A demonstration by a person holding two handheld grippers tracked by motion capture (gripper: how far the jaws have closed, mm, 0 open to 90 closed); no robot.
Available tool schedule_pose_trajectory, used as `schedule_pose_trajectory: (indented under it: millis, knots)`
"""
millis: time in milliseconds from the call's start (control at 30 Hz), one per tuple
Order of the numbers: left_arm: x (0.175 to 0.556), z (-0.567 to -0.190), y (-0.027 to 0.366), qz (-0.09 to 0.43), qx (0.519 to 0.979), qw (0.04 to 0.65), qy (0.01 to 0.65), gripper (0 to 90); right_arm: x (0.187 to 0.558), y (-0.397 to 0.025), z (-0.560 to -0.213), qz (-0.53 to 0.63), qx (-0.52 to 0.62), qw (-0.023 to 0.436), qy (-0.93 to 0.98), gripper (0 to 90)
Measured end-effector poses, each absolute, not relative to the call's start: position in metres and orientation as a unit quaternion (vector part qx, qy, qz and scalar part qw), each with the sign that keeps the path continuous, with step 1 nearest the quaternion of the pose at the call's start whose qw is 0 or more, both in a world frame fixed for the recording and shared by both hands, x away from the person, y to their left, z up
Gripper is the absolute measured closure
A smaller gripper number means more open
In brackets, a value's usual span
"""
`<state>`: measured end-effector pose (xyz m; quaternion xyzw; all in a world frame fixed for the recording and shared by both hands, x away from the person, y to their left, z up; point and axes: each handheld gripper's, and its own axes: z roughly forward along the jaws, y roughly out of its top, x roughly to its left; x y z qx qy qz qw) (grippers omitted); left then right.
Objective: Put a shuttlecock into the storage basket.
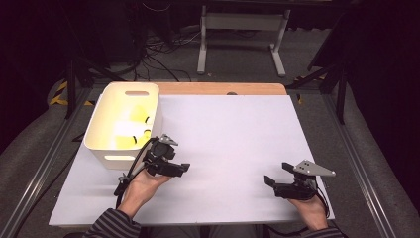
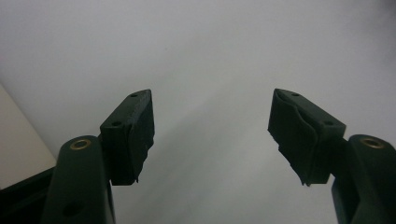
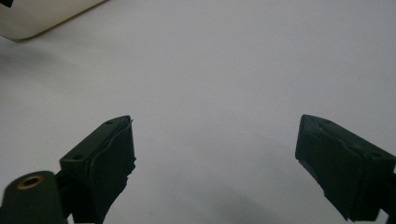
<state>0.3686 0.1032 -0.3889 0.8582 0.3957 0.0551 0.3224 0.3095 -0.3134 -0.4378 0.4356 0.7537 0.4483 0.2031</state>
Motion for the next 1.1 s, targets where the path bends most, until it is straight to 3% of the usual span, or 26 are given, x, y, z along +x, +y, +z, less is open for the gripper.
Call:
schedule_pose_trajectory:
  millis: [1100]
  knots:
    - [0.345,-0.399,0.123,0.063,0.849,0.346,0.395,31.0,0.309,-0.315,-0.437,0.451,0.435,0.205,0.752,11.9]
